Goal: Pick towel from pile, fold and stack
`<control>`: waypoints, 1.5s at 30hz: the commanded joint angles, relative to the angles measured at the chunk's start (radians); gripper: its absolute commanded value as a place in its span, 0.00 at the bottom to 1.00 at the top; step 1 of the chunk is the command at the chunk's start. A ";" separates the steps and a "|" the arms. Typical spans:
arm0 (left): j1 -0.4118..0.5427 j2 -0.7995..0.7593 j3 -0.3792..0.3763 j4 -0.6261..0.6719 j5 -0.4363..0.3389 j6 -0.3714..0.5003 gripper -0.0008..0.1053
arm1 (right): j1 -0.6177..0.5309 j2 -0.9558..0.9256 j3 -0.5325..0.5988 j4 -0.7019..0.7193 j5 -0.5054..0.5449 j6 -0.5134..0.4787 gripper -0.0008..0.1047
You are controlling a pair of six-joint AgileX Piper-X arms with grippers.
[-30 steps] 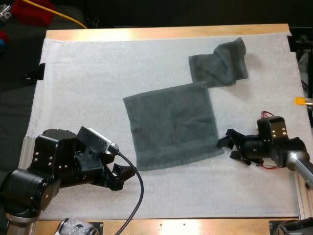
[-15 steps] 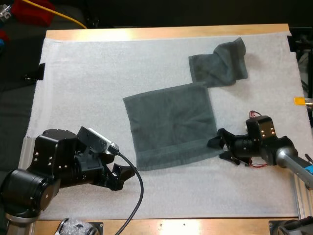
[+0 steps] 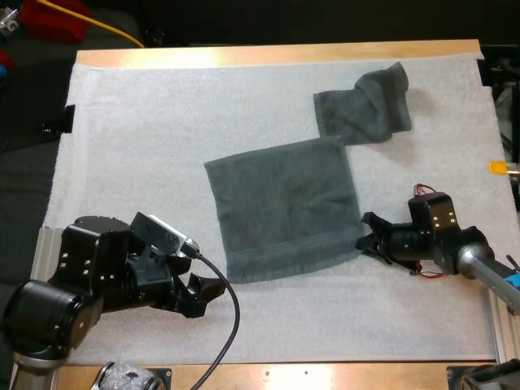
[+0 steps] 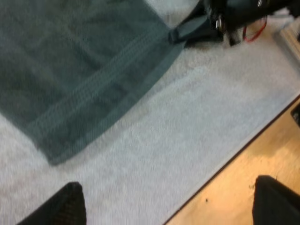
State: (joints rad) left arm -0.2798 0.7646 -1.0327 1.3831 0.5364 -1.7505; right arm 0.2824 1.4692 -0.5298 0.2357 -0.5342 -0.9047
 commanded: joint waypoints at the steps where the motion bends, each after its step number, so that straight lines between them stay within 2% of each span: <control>1: -0.002 -0.006 0.016 0.002 0.007 -0.003 0.67 | 0.002 -0.009 -0.001 0.004 0.006 -0.015 0.01; 5: -0.002 -0.006 0.086 -0.019 0.024 -0.006 0.67 | 0.002 -0.035 -0.001 0.038 0.037 -0.049 0.01; 9: -0.002 -0.006 0.196 -0.133 0.079 -0.094 0.67 | 0.002 -0.071 -0.001 0.121 0.068 -0.108 0.01; 15: -0.002 -0.002 0.343 -0.332 0.083 -0.227 0.67 | 0.002 -0.107 -0.001 0.203 0.083 -0.143 0.01; 19: -0.002 0.033 0.402 -0.401 0.083 -0.250 0.67 | 0.002 -0.125 -0.001 0.252 0.085 -0.173 0.01; 28: -0.002 0.226 0.415 -0.469 0.084 -0.250 0.67 | 0.002 -0.175 -0.001 0.326 0.090 -0.183 0.01; 34: -0.002 0.369 0.415 -0.530 0.136 -0.248 0.67 | 0.002 -0.189 -0.001 0.329 0.090 -0.191 0.01; 45: -0.002 0.551 0.415 -0.658 0.136 -0.240 0.67 | 0.002 -0.189 -0.001 0.329 0.088 -0.191 0.01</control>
State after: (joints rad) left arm -0.2798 1.3176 -0.6163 0.7402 0.6617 -1.9903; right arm 0.2824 1.2877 -0.5298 0.5520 -0.4509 -1.0842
